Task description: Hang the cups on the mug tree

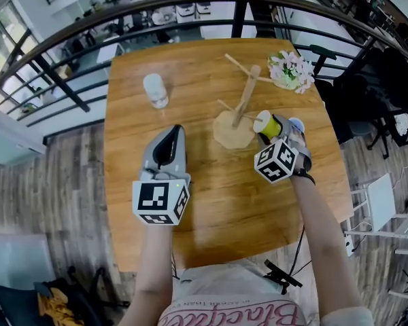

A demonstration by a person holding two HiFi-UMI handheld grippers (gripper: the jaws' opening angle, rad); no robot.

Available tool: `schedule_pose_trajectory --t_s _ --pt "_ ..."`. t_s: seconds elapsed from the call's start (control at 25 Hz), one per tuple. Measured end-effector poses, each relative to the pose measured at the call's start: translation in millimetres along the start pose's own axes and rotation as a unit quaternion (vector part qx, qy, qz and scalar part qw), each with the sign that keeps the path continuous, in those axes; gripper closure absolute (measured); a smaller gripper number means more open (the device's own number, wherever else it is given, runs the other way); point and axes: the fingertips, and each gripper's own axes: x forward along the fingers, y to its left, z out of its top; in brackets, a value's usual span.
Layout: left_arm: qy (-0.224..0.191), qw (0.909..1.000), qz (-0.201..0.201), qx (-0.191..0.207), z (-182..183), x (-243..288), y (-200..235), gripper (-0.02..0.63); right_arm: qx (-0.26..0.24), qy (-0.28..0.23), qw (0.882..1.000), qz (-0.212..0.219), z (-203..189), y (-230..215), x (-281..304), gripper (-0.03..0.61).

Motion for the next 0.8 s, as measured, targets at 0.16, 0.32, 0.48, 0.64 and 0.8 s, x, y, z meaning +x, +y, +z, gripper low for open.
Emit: schedule_pose_trajectory --t_s 0.16,0.32,0.48,0.64,0.8 --pt "0.004 1.0000 -0.001 -0.005 -6.3 3.5 4.2 0.603 -0.098 0.020 0.995 -0.013 6.7 -1.2 11.4 0.295" --pt "0.005 0.9999 0.000 -0.010 -11.5 7.9 6.9 0.603 -0.172 0.033 0.984 -0.018 13.8 1.2 22.4 0.295" --pt "0.006 0.9999 0.000 -0.013 -14.2 9.2 9.7 0.603 -0.229 0.049 0.972 -0.024 16.6 5.8 28.6 0.295" --pt "0.007 0.9999 0.004 -0.014 -15.4 8.4 14.6 0.603 -0.281 0.060 0.958 -0.024 19.9 16.0 32.9 0.295" --pt "0.011 0.9998 0.006 -0.013 -16.9 4.6 17.1 0.602 -0.318 0.065 0.946 -0.018 22.5 27.8 34.1 0.295"
